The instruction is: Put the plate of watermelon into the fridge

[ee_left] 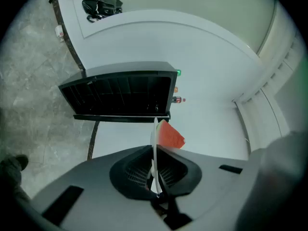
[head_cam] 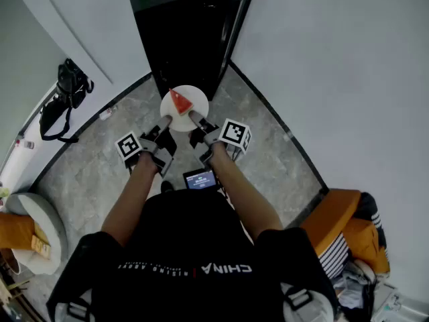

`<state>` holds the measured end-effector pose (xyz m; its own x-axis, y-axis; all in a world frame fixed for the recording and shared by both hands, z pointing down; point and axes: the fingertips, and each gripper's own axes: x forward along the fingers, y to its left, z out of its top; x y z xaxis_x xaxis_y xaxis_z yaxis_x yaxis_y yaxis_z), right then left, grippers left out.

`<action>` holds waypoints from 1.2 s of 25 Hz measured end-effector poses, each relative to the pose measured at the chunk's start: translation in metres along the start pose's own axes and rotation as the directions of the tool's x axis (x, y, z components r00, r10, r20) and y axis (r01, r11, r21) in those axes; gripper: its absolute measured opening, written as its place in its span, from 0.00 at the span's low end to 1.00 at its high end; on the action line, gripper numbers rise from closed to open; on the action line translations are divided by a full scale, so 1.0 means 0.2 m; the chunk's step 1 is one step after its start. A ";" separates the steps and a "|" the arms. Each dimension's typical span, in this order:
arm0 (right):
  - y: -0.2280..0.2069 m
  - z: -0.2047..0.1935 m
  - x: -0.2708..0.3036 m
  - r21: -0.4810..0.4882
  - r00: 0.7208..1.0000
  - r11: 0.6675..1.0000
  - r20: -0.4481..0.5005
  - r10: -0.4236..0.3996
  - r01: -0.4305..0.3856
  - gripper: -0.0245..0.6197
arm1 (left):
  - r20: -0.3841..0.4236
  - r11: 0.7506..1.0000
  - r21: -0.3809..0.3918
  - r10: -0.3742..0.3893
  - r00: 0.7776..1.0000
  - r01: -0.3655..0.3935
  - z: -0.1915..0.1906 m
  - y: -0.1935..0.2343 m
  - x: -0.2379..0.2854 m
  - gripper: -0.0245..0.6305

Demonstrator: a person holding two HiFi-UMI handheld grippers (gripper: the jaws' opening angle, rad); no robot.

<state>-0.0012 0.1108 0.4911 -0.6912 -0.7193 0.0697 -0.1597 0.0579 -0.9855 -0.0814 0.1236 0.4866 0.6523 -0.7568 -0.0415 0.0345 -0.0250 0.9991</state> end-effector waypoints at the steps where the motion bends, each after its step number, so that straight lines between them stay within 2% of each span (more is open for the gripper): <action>1: 0.00 0.00 0.00 0.004 1.000 1.000 0.000 0.000 0.000 0.08 | -0.002 1.000 -0.002 0.001 1.000 -0.001 0.00 0.00 0.00 0.09; 10: -0.01 0.00 -0.01 -0.023 1.000 1.000 -0.009 -0.015 0.015 0.08 | -0.019 1.000 0.000 0.010 1.000 -0.010 -0.01 0.02 0.00 0.08; 30: -0.06 0.05 0.02 0.004 0.999 1.000 -0.031 -0.020 0.020 0.08 | -0.023 0.999 0.014 0.037 0.999 -0.037 -0.01 0.07 0.06 0.08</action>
<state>0.0052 0.1016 0.5027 -0.7092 -0.6988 0.0937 -0.1708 0.0412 -0.9845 -0.0721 0.1159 0.4997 0.6702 -0.7421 -0.0046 -0.0003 -0.0065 1.0000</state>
